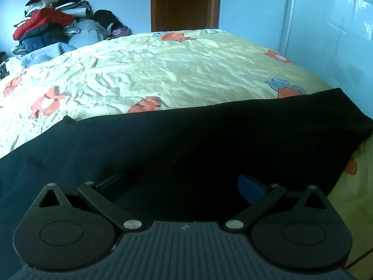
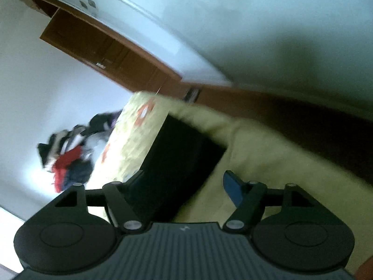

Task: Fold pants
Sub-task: 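Grasp the folded trouser edge with the right tool and smooth it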

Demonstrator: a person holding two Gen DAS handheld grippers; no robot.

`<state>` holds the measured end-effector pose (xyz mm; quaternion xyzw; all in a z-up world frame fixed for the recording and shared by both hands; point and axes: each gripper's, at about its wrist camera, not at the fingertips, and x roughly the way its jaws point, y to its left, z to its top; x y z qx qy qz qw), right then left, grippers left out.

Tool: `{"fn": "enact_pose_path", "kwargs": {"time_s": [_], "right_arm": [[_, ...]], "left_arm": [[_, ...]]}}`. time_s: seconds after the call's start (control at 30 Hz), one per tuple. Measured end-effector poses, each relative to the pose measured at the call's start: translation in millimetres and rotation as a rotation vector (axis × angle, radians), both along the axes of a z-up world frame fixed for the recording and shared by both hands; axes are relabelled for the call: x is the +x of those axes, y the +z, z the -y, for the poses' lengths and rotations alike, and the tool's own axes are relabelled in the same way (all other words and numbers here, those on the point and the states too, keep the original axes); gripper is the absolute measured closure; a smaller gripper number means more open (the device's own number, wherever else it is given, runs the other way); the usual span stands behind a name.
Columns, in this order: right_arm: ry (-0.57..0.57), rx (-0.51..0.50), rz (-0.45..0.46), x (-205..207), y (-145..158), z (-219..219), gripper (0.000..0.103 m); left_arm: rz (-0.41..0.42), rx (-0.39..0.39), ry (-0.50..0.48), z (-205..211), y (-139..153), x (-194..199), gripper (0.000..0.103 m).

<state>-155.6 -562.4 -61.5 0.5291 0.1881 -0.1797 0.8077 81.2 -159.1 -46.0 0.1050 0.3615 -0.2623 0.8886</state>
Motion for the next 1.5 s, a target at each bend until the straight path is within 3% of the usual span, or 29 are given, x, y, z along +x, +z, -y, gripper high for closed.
{"fn": "enact_pose_path", "kwargs": {"time_s": [0.13,0.17,0.2,0.23,0.27,0.33,0.43,0.47,0.57,0.7,0.73,0.83,1.0,1.07,1.17,1.33,1.5], "right_arm": [[0.009,-0.037,0.022,23.2,-2.3,1.3,0.031],[0.001,-0.063,0.025,33.3,-3.1,5.4,0.038],[-0.008,-0.078,0.019,40.9,-4.6,9.4,0.07],[-0.014,-0.079,0.005,49.9,-8.1,15.4,0.091],[-0.013,-0.087,0.002,55.8,-9.2,20.5,0.097],[0.01,-0.124,0.045,59.4,-0.8,24.0,0.097],[0.05,-0.313,0.095,53.3,38.5,9.1,0.097],[0.054,-0.333,0.095,51.6,43.3,8.1,0.097],[0.07,-0.296,-0.069,57.1,20.9,18.8,0.097],[0.026,-0.186,-0.073,33.4,-5.6,24.0,0.097],[0.013,-0.199,-0.072,33.8,-2.3,19.2,0.097],[0.03,-0.372,-0.068,52.7,29.8,-9.2,0.097],[0.284,-0.775,0.013,107.0,93.9,-109.1,0.097],[0.423,-0.877,0.053,127.4,103.9,-157.3,0.097],[0.623,-0.934,0.116,148.6,101.4,-224.9,0.097],[0.943,-0.918,0.155,173.9,57.9,-323.5,0.097],[1.057,-0.999,0.145,179.3,29.0,-374.0,0.096]], "left_arm": [[0.008,0.012,-0.001,-0.8,2.9,-2.9,0.001],[0.008,0.011,0.004,-1.3,3.9,-3.1,0.001],[0.006,0.008,0.009,-1.7,5.1,-3.0,0.001],[0.005,0.001,0.016,-2.9,7.1,-2.8,0.001],[0.009,-0.009,0.026,-4.6,9.6,-2.6,0.001],[0.029,-0.034,0.047,-9.5,16.7,-2.3,0.001],[0.053,-0.055,0.086,-15.5,25.7,2.0,0.001],[0.047,-0.06,0.097,-16.9,26.5,4.7,0.001],[0.001,-0.053,0.115,-20.5,21.1,12.5,0.001],[-0.025,-0.048,0.15,-33.6,17.0,16.0,0.001],[-0.024,-0.055,0.163,-38.7,18.1,16.5,0.001],[-0.02,-0.073,0.213,-57.5,24.4,20.5,0.001],[0.017,-0.098,0.339,-96.9,37.5,22.0,0.001],[0.023,-0.111,0.396,-114.3,41.2,22.1,0.001],[0.026,-0.113,0.458,-137.1,44.3,24.0,0.001],[-0.005,-0.106,0.532,-160.1,39.4,29.7,0.001],[-0.013,-0.13,0.533,-160.6,39.9,34.1,0.001]]}}
